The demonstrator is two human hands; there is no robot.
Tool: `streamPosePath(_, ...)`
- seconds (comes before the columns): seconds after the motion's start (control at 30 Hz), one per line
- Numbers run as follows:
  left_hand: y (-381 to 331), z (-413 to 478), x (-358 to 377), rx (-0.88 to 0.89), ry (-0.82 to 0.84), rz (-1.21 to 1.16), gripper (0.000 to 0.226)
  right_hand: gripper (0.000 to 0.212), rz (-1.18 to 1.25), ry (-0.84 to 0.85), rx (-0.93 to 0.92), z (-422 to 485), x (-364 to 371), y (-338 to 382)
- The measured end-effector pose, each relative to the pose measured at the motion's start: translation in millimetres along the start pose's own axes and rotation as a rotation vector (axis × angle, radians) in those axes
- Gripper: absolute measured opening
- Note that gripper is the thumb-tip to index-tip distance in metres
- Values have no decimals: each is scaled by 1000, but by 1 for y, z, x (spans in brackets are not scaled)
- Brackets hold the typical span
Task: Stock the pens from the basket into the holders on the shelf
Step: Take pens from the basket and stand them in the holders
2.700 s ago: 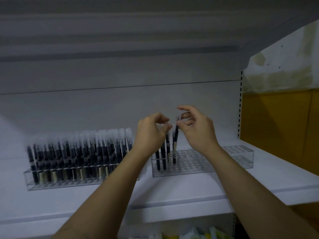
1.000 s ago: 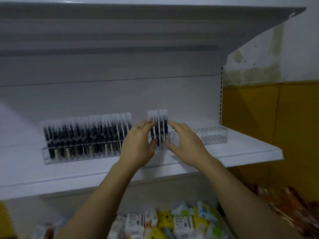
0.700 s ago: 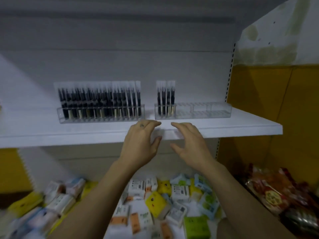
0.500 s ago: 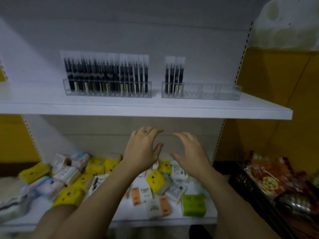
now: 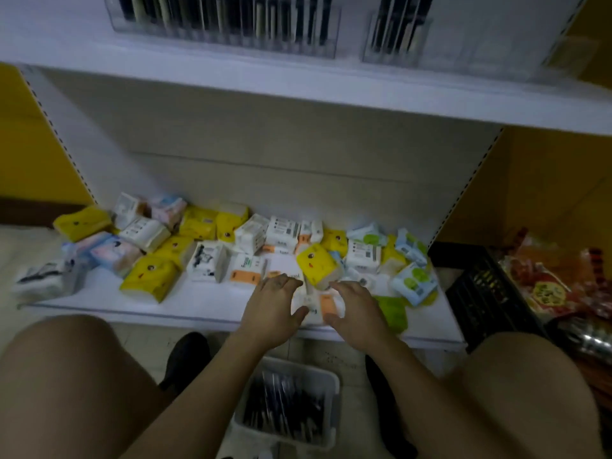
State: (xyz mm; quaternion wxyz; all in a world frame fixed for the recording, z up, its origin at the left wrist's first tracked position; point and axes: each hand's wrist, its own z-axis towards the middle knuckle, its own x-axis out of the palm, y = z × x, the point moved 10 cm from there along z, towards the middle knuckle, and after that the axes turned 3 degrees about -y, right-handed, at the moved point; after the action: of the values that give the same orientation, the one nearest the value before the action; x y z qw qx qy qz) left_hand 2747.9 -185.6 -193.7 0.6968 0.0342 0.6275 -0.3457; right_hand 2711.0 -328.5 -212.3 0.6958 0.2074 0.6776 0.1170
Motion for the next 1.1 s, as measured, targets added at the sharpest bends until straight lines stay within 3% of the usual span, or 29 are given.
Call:
streamPosePath(0.4, 67, -72, 146, -325, 470, -125, 45, 55, 99, 347, 219, -45, 141, -65)
streamPosePath(0.67, 100, -106, 216, -508, 658, -260, 22, 34, 150, 595, 296, -64, 205, -90)
streamPosePath(0.87, 117, -145, 276, -600, 824, -264, 28, 34, 116, 703, 340, -65, 235, -106)
streamPosePath(1.1, 115, -149, 326, -743, 880, -484, 31, 36, 181, 738, 482, -70, 253, -123)
